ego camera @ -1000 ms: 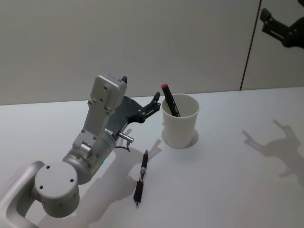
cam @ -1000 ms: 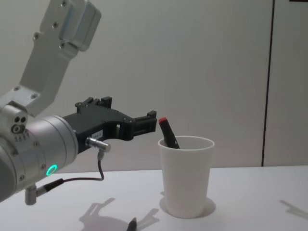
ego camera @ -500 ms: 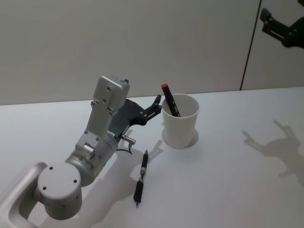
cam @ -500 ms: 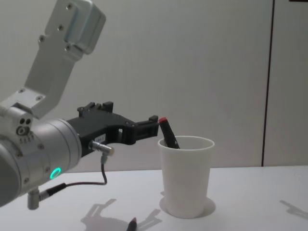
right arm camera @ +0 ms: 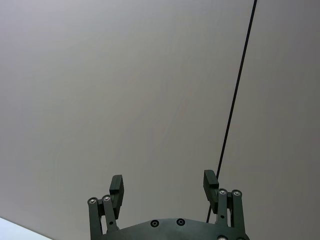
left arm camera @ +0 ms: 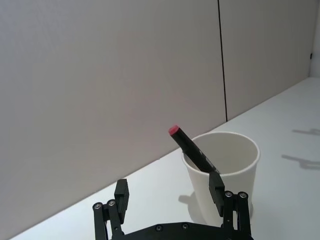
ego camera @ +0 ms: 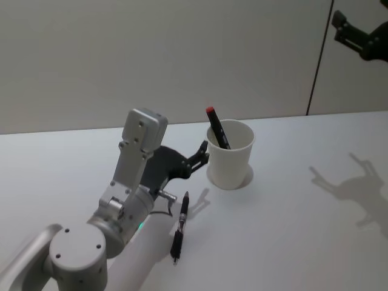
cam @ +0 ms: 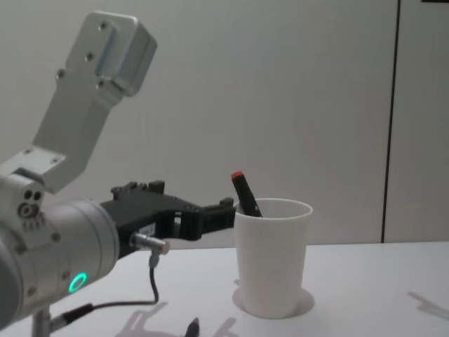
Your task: Place the pen into the pen holder.
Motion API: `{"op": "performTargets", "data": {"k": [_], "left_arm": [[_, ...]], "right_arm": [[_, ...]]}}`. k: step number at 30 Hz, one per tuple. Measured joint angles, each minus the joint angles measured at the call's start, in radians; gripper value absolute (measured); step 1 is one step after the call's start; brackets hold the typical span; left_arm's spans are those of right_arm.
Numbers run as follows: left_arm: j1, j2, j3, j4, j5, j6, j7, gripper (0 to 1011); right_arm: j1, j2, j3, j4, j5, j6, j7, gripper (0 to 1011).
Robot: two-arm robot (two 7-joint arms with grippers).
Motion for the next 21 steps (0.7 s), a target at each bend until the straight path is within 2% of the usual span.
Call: {"op": "performTargets", "data": {"k": [10,21], "left_arm": [[0.065,0.032,0.004,-0.074,-0.044,0.048,0.053,1001],[0.095,0.046,0.005,-0.108,-0.064,0.07,0.075,1001]], "right_arm": [[0.0,0.0,0.0,0.0,0.0,0.0,0.0,1002],[0.0,0.0,0.0,0.0,0.0,0.0,0.0,1002]]}}
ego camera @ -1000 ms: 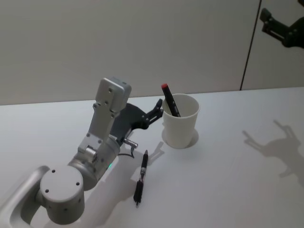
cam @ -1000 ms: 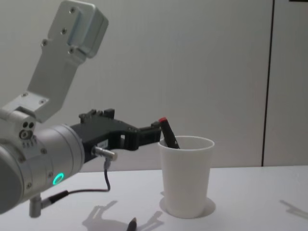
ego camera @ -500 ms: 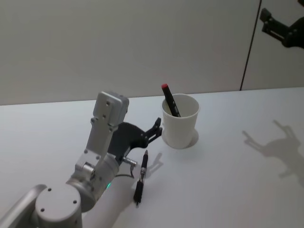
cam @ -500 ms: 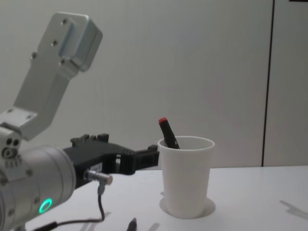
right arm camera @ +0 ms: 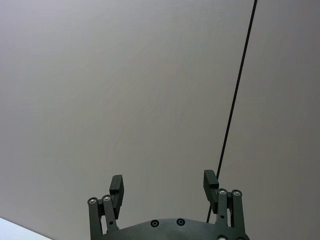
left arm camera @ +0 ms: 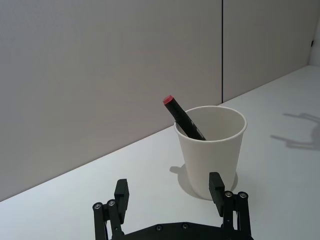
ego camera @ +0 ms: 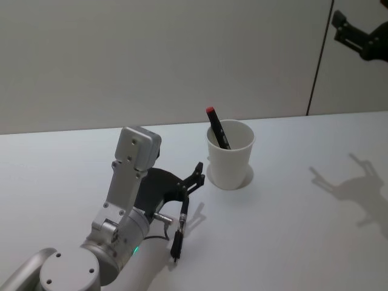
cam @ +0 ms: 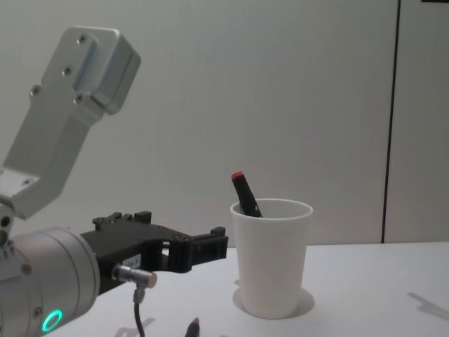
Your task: Place the pen into the pen holder.
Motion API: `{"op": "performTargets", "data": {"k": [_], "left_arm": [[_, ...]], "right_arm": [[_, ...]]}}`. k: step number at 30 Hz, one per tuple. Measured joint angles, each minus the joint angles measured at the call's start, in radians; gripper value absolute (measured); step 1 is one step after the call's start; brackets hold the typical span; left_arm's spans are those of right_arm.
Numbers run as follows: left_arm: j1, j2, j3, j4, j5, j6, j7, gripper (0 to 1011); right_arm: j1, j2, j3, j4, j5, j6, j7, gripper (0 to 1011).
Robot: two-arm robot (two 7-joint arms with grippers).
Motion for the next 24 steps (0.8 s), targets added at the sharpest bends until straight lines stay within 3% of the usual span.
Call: {"op": "performTargets", "data": {"k": [10,24], "left_arm": [[-0.001,-0.008,0.0,0.009,0.006,0.016,-0.015,1001],[0.02,-0.004,0.008,0.016,0.016,0.122,-0.049,1001]], "right_arm": [[0.0,0.0,0.0,0.0,0.0,0.0,0.0,1002],[0.0,0.0,0.0,0.0,0.0,0.0,0.0,1002]]}}
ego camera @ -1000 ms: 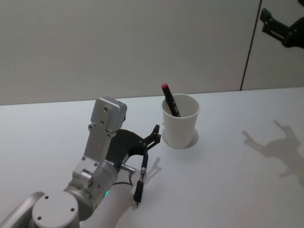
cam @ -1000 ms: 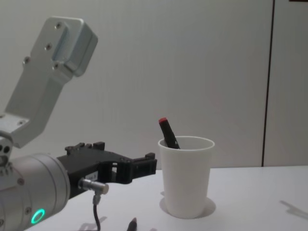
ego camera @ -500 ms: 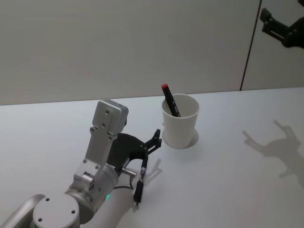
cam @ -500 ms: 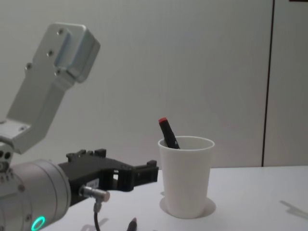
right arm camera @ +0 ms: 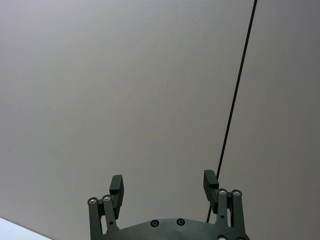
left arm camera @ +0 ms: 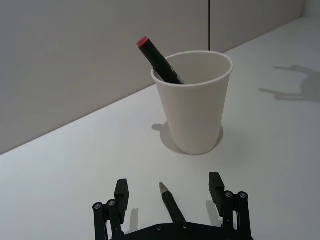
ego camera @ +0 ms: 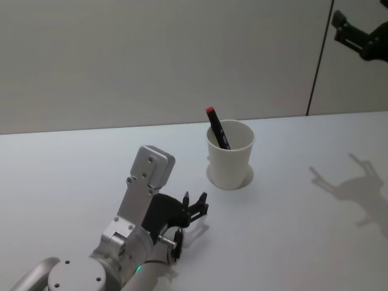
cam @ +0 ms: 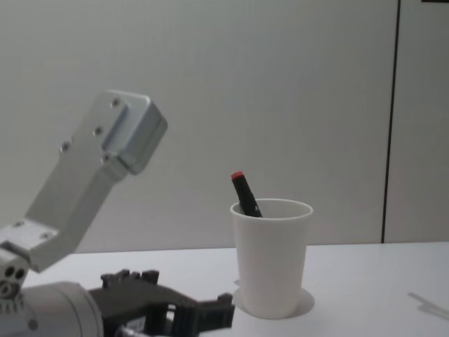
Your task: Place the pen into the pen holder.
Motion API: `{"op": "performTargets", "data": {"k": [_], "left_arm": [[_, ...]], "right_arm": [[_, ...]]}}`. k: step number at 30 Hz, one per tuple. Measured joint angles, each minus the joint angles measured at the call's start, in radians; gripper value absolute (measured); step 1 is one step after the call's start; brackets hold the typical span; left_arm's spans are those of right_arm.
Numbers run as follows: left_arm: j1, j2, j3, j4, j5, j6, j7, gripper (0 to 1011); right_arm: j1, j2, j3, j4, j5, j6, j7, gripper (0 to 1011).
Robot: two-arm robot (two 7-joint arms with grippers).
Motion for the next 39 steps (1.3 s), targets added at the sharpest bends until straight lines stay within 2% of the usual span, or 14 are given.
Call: {"op": "performTargets", "data": {"k": [14,39], "left_arm": [[0.027,-0.01,0.007,0.001,0.001,0.04,0.035,1001],[0.063,-0.025,0.015,-0.022,0.041,0.076,0.071,1001]], "right_arm": [[0.0,0.0,0.0,0.0,0.0,0.0,0.0,1001],[0.0,0.0,0.0,0.0,0.0,0.0,0.0,1001]]}}
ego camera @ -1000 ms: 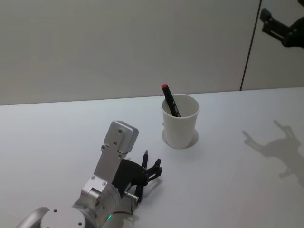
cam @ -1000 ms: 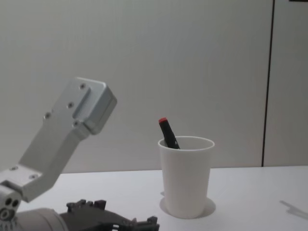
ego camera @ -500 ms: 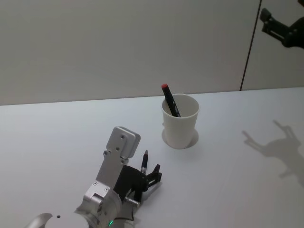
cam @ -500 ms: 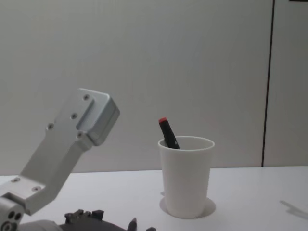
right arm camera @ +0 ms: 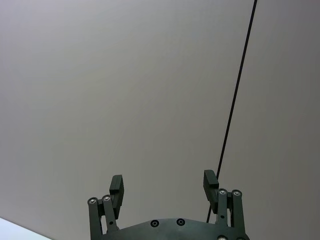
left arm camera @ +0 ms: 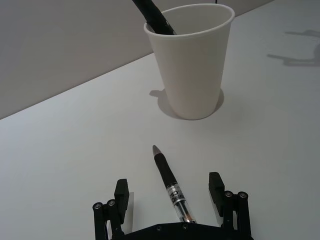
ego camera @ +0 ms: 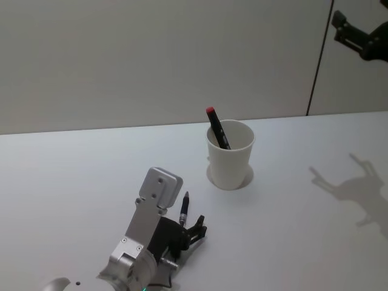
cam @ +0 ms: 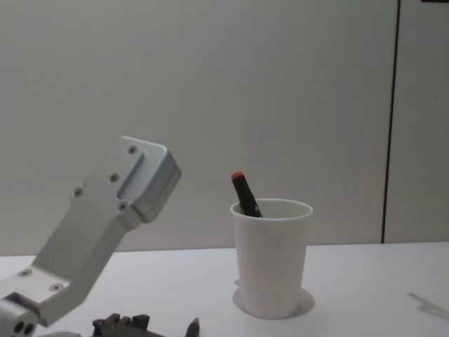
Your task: Place the pen into the pen holder.
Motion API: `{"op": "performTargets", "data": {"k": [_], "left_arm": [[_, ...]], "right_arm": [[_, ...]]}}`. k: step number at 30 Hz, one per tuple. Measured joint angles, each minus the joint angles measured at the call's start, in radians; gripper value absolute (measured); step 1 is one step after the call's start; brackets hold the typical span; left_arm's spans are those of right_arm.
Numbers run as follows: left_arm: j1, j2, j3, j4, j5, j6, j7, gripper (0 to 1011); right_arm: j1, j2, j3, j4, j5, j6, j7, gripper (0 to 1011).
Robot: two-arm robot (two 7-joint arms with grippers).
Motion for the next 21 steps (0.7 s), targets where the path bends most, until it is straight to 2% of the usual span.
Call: {"op": "performTargets", "data": {"k": [21], "left_arm": [[0.022,-0.017,-0.002,-0.017,0.009,0.017,0.013,1001]], "right_arm": [[0.0,0.0,0.0,0.0,0.0,0.0,0.0,1002]]}}
